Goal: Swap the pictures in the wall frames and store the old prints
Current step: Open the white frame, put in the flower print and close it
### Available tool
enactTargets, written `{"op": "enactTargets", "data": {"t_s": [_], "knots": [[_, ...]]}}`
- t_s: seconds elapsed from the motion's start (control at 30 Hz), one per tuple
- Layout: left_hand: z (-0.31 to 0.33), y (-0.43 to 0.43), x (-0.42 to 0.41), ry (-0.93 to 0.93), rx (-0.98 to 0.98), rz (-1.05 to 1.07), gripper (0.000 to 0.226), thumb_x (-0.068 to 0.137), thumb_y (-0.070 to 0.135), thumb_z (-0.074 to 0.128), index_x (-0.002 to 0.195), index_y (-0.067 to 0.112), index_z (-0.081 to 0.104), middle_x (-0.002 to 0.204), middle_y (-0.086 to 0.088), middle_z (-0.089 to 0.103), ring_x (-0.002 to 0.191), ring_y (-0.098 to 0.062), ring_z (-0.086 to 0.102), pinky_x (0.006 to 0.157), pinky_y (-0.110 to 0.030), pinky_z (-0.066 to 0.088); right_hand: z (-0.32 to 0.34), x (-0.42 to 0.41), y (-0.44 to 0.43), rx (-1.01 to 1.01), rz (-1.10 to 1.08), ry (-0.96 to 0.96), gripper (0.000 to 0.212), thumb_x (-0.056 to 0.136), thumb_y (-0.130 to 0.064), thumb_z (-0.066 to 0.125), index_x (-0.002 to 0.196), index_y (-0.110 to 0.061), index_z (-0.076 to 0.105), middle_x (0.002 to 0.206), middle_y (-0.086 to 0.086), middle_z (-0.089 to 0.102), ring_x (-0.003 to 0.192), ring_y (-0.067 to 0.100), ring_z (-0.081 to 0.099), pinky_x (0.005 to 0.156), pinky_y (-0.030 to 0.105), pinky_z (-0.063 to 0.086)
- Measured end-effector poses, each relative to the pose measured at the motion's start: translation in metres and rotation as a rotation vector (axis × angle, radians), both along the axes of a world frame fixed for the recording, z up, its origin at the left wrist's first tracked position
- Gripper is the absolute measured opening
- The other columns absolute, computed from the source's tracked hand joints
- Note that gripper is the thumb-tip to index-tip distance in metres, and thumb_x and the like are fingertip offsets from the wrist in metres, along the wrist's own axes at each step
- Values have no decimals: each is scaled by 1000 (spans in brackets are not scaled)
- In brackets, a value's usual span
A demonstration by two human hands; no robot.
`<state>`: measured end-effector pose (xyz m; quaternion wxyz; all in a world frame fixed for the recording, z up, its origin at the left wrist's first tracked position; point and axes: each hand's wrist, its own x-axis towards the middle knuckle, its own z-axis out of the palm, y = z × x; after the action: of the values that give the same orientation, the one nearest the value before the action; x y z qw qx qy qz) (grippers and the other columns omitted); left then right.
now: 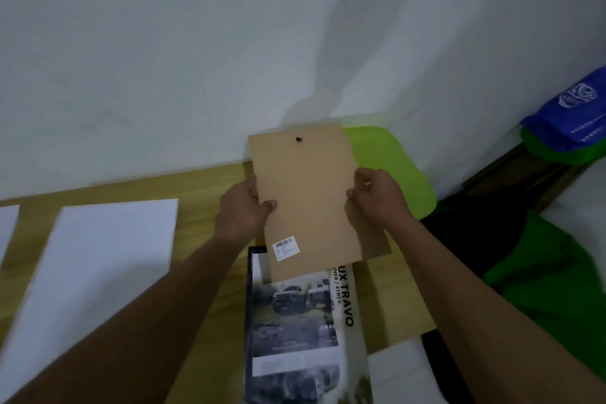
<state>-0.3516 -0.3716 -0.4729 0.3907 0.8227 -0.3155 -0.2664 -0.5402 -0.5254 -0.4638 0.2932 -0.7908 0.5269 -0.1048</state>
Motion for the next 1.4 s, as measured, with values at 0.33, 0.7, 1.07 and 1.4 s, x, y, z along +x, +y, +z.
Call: {"op": "enactTargets", "data": {"t_s": [0.33,0.7,1.07,1.4], "knots": [[-15,-19,1,-17,68,22,72,84,26,73,146,15,39,121,-5,60,109,-23,59,95,-38,50,-15,-5,-9,-102,24,52,15,84,-15,71,95,-7,69,100,18,68,96,36,62,74,35,44],[0,44,32,-110,23,122,53,91,35,63,139,14,52,125,2,63,88,-7,57,88,-20,37,21,39,31,-140,132,58,48,95,-16,58,142,-11,49,139,13,55,129,29,51,103,36,43],[-5,233,120,-188,106,197,52,89,33,66,136,15,54,127,-2,62,106,-18,62,92,-27,45,7,157,211,86,357,90,58,98,-33,54,150,-12,38,148,6,47,133,25,46,105,30,39],[-51,329,160,-288,398,122,70,85,31,69,145,9,41,133,-18,51,122,-36,48,102,-42,40,-55,195,321,196,336,239,47,98,-27,54,138,-4,43,142,13,41,130,30,43,101,35,39]]}}
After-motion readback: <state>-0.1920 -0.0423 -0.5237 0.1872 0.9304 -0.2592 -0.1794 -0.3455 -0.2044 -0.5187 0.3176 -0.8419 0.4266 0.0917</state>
